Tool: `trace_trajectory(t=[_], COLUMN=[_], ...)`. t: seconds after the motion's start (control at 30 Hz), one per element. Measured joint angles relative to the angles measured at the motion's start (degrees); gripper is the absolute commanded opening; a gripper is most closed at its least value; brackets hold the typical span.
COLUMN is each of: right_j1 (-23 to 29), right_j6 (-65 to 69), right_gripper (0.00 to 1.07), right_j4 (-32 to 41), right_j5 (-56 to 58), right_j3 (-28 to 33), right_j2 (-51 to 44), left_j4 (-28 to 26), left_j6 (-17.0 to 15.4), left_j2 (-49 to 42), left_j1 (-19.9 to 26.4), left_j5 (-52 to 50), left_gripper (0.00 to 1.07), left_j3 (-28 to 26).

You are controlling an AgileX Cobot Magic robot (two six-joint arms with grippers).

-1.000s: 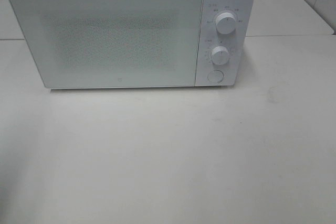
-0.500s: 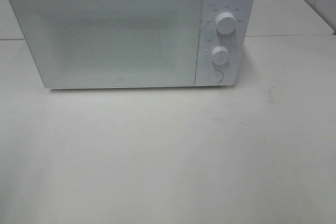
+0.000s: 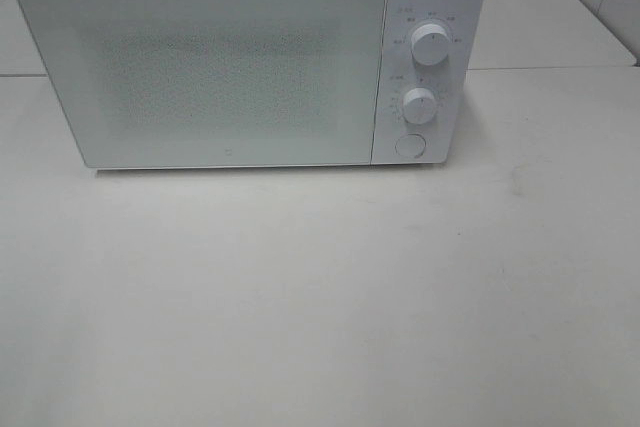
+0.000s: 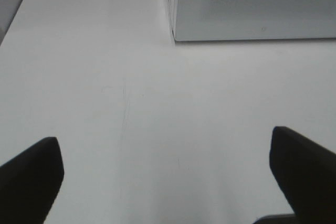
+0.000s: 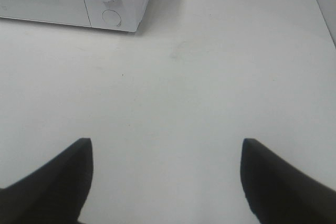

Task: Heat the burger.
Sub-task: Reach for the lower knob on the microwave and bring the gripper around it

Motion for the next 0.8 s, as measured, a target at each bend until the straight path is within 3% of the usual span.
trace_trajectory(t=[0.57, 0.8], right_j1=[0.0, 0.0], right_j6=[0.0, 0.0], right_gripper=[0.75, 0.75], right_j4=[0.0, 1.4], right_j5=[-0.1, -5.8], right_j3=[0.0, -0.9], right_j2=[0.0, 0.0], left_j4=[0.1, 0.1], left_j6=[0.0, 0.0], left_j2=[-1.1, -1.1], left_j1=[0.0, 0.0], left_j5=[0.0, 0.0], left_gripper=[1.0, 1.0], left_j3=[0.0, 0.0])
